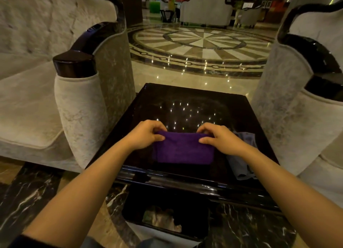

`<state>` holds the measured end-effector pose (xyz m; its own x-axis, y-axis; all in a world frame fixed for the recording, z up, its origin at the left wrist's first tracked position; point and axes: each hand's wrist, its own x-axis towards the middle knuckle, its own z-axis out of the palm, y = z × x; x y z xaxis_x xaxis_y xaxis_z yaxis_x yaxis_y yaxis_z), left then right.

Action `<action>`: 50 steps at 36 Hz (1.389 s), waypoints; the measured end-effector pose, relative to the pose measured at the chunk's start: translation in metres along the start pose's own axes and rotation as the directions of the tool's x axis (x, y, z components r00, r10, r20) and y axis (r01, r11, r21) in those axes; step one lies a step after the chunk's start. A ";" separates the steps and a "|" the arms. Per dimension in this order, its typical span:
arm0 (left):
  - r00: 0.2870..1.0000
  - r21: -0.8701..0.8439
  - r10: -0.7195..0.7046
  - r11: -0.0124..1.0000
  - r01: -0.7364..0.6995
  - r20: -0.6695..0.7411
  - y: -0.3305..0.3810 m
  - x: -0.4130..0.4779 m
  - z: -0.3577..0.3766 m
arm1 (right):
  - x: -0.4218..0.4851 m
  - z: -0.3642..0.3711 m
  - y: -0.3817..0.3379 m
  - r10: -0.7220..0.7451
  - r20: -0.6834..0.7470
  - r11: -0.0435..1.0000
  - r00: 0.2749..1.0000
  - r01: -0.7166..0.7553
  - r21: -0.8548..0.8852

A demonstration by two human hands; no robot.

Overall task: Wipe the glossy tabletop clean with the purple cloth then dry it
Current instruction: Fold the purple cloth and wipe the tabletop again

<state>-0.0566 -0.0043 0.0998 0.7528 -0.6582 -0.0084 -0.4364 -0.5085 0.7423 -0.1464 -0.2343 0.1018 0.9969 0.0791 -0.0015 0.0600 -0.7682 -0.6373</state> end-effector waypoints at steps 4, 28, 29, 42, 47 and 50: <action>0.997 0.023 -0.045 0.999 0.046 -0.060 -0.008 0.014 0.013 | 0.010 0.008 0.012 0.050 -0.046 0.998 0.998 -0.051 -0.035; 0.981 0.515 -0.078 0.842 0.161 -0.179 -0.085 0.031 0.051 | 0.029 0.057 0.037 -0.019 0.389 0.857 0.921 0.215 -0.468; 0.983 0.532 -0.108 0.829 0.170 -0.146 -0.088 0.031 0.051 | 0.030 0.059 0.037 -0.024 0.384 0.840 0.923 0.227 -0.492; 0.984 0.576 -0.168 0.800 0.170 -0.058 -0.097 0.033 0.051 | 0.042 0.064 0.030 -0.030 0.157 0.937 0.987 0.082 -0.339; 0.982 0.569 -0.178 0.802 0.179 -0.059 -0.097 0.031 0.051 | 0.065 0.038 0.040 0.065 -0.142 0.955 0.988 -0.103 -0.278; 0.981 0.567 -0.188 0.803 0.186 -0.055 -0.095 0.031 0.051 | 0.078 0.016 0.051 0.151 -0.289 0.940 0.945 -0.228 -0.255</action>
<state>-0.0173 -0.0048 -0.0051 0.8475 -0.5191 -0.1110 -0.4895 -0.8452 0.2147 -0.0666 -0.2565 0.0568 0.9663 -0.2252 0.1249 -0.1582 -0.9017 -0.4023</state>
